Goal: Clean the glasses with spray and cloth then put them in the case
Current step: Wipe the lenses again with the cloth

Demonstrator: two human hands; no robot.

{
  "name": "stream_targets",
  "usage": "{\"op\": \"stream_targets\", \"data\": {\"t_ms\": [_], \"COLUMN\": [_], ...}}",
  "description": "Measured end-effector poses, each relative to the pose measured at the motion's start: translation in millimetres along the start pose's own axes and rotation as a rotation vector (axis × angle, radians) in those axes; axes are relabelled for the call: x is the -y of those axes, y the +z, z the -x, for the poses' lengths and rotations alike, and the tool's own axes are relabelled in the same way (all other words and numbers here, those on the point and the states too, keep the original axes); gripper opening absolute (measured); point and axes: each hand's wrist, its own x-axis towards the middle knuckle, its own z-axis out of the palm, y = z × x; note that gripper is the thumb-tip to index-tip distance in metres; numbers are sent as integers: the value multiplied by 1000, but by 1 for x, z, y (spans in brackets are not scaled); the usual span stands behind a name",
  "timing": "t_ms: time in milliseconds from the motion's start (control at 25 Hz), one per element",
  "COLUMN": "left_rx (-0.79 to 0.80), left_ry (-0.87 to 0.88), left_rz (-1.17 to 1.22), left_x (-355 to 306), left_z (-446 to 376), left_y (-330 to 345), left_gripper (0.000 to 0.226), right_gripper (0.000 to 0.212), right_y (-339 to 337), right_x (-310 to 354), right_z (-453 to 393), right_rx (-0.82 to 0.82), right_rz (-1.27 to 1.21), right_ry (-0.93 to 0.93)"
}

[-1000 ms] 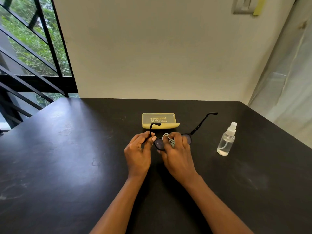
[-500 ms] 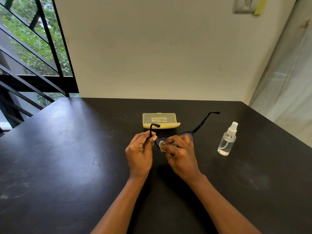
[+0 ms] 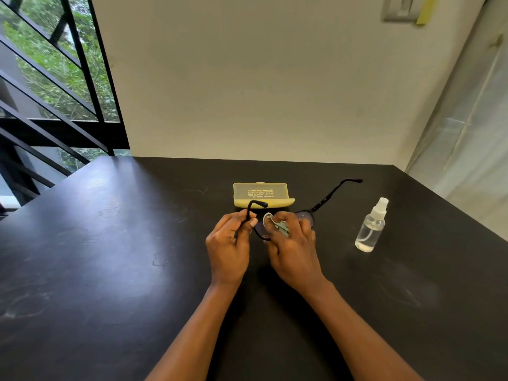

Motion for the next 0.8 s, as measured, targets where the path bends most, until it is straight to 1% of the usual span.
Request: {"op": "stream_targets", "data": {"t_ms": [40,120,240,360,440,520,600,800], "left_rx": [2,5,4,5,2,-2,0,11], "left_ry": [-2,-4,1,27,40,37,33,43], "left_rz": [0,3,-7,-28,-44,-42,-33,-19], "left_x": [0,1,-1,-4,-4,-3,-4,-7], "left_z": [0,1,1,1,0,-1,-1,0], "left_y": [0,0,0,0,0,0,-1,0], "left_gripper": [21,21,21,24,24,24,24,23], "right_gripper": [38,35,38,29,24,27,35,44], "right_y": [1,2,-1,-7,-10,-11,-12,-10], "right_x": [0,-2,-5,-6,-6,-5,-4,-2], "right_z": [0,0,0,0,0,2,1,0], "right_rx": [15,33,-2,-39,-41,-35,-31,11], "right_rz": [-23,-76,-163,-204,-160,-69,-8,-38], "right_ry": [-18,-56,-79,-85,-77,-60,-33,64]}}
